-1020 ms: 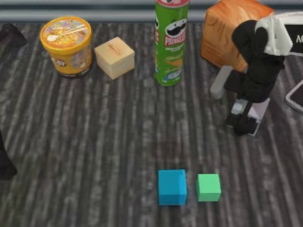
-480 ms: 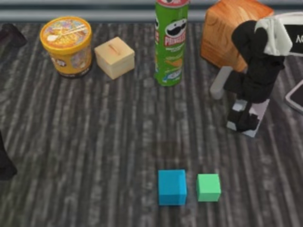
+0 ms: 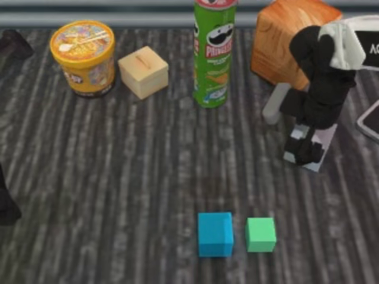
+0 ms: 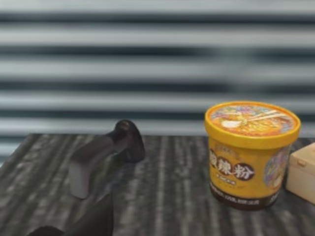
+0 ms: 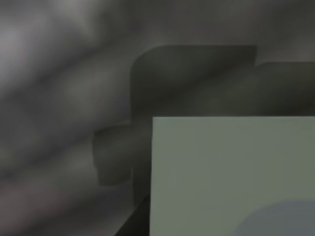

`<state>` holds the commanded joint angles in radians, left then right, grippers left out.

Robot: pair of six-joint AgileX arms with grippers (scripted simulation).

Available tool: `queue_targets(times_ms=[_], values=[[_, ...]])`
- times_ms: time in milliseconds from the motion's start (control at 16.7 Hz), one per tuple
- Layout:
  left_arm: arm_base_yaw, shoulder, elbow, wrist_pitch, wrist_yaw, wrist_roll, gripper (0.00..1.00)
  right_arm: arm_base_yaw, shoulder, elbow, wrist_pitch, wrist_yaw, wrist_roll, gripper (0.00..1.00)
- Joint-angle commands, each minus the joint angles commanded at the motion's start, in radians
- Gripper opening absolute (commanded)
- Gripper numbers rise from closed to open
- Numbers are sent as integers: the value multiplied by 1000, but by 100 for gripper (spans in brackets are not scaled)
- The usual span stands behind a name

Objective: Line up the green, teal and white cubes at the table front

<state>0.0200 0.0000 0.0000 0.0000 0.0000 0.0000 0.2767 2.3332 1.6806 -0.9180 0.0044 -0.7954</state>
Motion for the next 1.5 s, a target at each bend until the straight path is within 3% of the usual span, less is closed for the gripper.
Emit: queue_targets(times_ms=[420,840,1200,1500], values=[[0,0,0,0,0,0,100,-1,-11,2,-10,-2,3,0],[0,0,0,0,0,0,100,6,-83,134,-221,-2,1,0],[0,0,0,0,0,0,100,4,-89,145,-235,-3,4,0],[0,0,0,0,0,0,100,159,-55,214,-274,-2,53,0]])
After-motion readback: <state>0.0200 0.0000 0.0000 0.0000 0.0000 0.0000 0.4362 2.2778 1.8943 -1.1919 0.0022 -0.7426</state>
